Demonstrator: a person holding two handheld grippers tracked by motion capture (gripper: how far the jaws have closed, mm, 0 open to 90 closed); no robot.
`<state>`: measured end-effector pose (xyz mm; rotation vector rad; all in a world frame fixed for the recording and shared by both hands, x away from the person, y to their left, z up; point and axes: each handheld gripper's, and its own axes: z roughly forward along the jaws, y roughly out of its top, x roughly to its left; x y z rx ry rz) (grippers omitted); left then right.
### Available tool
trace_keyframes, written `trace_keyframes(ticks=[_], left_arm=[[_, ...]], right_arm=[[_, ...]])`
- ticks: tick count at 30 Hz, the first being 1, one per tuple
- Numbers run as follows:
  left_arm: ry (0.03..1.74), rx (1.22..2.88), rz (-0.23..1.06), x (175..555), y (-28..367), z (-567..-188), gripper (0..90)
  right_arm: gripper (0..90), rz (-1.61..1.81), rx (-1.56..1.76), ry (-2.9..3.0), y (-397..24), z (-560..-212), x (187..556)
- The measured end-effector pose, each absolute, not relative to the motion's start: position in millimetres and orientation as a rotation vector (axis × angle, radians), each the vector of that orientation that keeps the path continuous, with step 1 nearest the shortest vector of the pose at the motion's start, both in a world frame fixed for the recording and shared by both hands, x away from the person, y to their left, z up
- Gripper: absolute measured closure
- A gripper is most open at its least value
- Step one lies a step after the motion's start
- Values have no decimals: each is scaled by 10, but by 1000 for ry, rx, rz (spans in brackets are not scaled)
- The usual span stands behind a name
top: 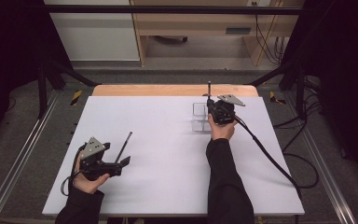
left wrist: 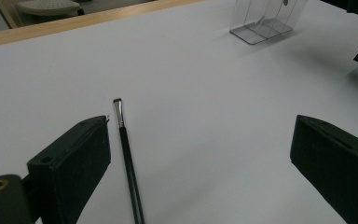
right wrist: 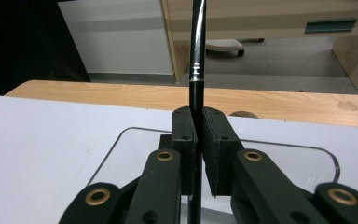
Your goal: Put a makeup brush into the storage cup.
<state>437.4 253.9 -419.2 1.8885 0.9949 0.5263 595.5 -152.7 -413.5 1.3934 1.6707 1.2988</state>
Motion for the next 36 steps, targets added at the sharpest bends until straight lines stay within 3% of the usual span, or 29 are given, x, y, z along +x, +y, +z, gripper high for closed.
trace_keyframes(ticks=[22,36], left_arm=[[993,1898,527,4377,2515,-4202,42],[987,1907,534,4369,2482,-4205,42]], right_arm=[[834,1228,1417,1743,-1554,-4232,5837],[614,1346,1338,1776,-1692,-4026,5502]])
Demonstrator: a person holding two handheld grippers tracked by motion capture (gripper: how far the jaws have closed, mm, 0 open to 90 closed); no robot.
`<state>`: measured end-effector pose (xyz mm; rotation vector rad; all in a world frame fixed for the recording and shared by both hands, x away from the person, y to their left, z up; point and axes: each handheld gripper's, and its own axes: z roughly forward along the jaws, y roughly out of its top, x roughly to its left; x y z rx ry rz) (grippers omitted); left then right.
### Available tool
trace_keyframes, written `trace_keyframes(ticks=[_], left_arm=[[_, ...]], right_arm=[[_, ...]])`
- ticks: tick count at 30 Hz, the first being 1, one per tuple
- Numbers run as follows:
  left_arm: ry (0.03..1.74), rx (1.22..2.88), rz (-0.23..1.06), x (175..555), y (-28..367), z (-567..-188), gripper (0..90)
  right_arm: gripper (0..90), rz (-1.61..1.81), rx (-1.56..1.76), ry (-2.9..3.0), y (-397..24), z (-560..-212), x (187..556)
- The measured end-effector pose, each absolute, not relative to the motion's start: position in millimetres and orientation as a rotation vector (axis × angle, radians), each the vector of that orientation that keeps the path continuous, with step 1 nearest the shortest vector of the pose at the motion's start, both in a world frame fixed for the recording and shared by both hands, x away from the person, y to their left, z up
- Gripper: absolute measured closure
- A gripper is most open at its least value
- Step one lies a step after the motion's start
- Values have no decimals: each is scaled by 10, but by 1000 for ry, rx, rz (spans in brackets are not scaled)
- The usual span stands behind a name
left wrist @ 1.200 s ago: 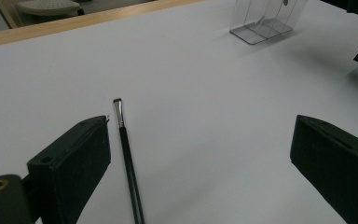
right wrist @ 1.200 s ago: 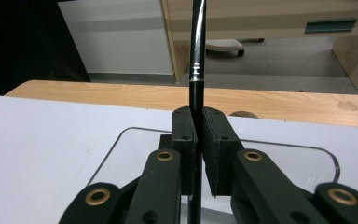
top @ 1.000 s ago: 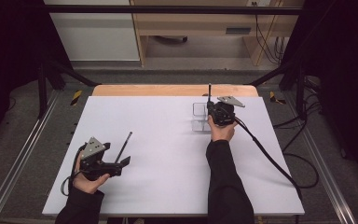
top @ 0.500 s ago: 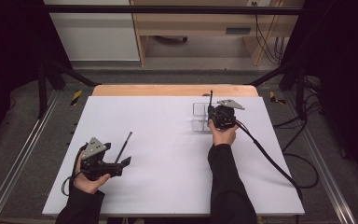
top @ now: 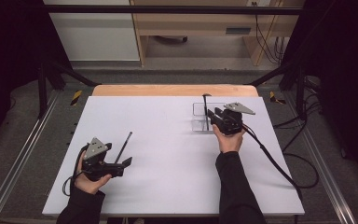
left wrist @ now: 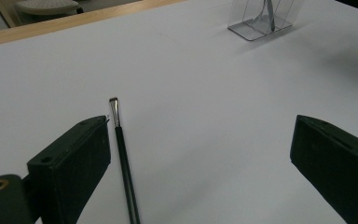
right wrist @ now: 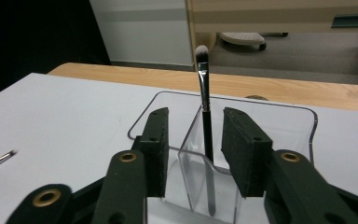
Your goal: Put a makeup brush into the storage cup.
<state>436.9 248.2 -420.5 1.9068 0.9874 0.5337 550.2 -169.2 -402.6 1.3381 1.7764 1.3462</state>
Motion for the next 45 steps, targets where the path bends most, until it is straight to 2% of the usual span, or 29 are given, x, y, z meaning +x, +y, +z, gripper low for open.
trace_keyframes(ticks=[4,11,28,34,45], left_arm=[[989,1908,531,4369,2476,-4207,41],[991,1909,533,4370,2476,-4209,41],[999,1906,536,4374,2464,-4214,36],[999,1904,538,4373,2464,-4214,36],[1007,1891,537,4370,2486,-4200,36]], right_arm=[[521,1364,1288,1817,-1752,-3985,5386],[421,1410,1238,1852,-1850,-3944,5207],[236,1458,1154,1957,-2034,-3940,4835],[127,1420,1129,1996,-2081,-3974,4685],[62,1405,1139,2007,-2134,-4038,4542]])
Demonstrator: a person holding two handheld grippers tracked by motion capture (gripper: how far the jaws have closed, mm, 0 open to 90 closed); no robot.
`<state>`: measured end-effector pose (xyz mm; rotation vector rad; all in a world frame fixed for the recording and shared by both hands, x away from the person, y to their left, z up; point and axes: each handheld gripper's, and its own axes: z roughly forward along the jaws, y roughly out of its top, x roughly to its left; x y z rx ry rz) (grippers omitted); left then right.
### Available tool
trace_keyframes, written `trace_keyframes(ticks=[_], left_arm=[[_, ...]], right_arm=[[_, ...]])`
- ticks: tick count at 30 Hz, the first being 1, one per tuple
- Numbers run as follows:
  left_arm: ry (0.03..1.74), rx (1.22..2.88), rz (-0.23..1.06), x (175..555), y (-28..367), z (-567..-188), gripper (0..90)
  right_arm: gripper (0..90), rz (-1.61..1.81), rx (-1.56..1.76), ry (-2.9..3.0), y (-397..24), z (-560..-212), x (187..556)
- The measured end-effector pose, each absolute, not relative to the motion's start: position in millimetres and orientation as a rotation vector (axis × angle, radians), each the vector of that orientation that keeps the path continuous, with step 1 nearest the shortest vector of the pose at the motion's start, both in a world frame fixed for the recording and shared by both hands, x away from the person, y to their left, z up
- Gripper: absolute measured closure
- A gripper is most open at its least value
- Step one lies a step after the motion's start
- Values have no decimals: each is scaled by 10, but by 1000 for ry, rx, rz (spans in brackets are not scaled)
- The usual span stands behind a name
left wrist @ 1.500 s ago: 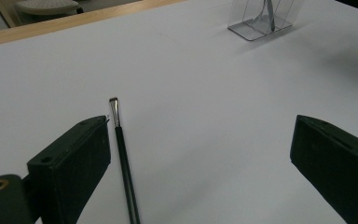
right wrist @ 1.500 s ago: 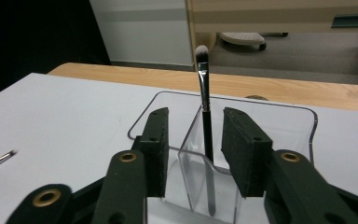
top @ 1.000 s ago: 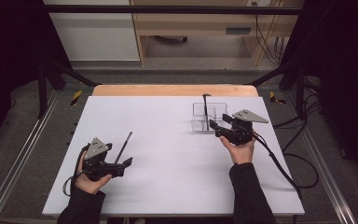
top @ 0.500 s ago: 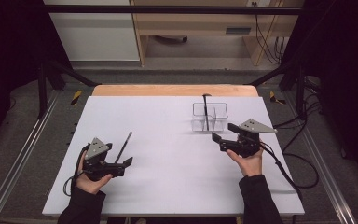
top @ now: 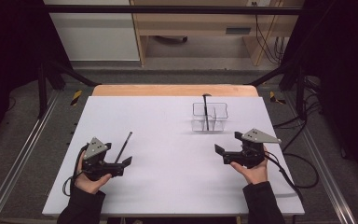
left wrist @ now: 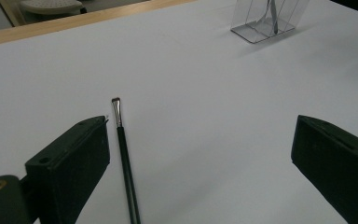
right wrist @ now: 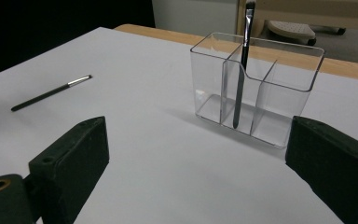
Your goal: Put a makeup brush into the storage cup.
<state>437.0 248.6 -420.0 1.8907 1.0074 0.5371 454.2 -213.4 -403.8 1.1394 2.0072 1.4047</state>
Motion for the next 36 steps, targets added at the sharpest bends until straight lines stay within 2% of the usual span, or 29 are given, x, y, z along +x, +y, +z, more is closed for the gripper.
trace_keyframes(ticks=[13,36], left_arm=[[1013,1880,540,4383,2492,-4177,35],[1035,1902,585,4628,2449,-3923,42]], right_arm=[[39,1420,1124,2004,-2178,-4036,4370],[48,1411,1136,1988,-2197,-4029,4339]])
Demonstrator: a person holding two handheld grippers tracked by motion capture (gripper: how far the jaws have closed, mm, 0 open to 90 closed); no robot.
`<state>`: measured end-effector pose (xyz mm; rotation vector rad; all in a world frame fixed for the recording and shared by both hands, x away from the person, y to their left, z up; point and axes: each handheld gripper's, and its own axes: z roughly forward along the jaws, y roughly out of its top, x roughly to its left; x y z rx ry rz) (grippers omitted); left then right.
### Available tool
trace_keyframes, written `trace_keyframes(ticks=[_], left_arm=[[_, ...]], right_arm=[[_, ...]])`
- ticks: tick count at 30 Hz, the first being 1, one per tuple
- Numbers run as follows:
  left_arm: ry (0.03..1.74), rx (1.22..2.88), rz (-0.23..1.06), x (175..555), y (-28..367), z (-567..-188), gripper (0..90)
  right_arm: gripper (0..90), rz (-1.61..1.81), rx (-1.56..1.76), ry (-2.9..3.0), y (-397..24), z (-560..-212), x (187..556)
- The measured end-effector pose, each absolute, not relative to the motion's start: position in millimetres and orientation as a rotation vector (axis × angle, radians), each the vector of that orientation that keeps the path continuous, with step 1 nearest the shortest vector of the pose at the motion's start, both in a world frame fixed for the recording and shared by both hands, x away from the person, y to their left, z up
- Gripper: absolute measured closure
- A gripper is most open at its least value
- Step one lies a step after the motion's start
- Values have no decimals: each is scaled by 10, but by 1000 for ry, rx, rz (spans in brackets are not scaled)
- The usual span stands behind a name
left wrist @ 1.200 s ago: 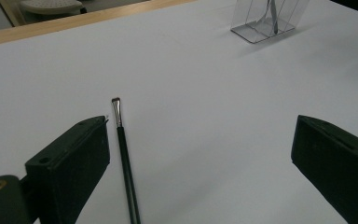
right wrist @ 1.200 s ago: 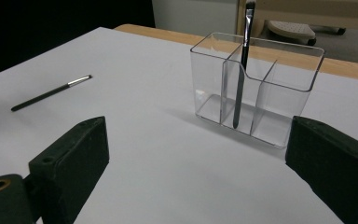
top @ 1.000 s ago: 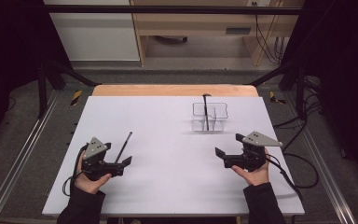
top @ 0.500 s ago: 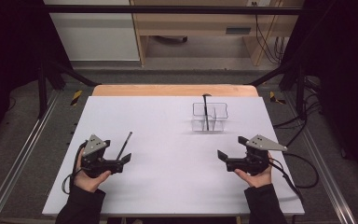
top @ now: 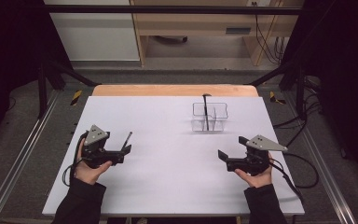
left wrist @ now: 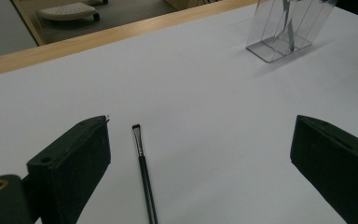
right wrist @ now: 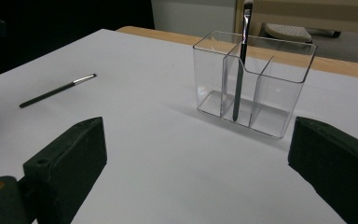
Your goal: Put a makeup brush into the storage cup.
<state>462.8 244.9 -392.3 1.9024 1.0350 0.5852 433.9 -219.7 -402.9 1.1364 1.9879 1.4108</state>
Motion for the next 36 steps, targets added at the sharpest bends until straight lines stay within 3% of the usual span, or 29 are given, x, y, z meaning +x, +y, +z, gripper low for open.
trace_keyframes(ticks=[17,36], left_arm=[[1115,1912,557,4819,2509,-4036,57],[1212,2046,518,5010,2525,-4303,110]], right_arm=[[54,1419,1152,1980,-2182,-4024,4337],[55,1399,1144,1997,-2146,-4015,4330]])
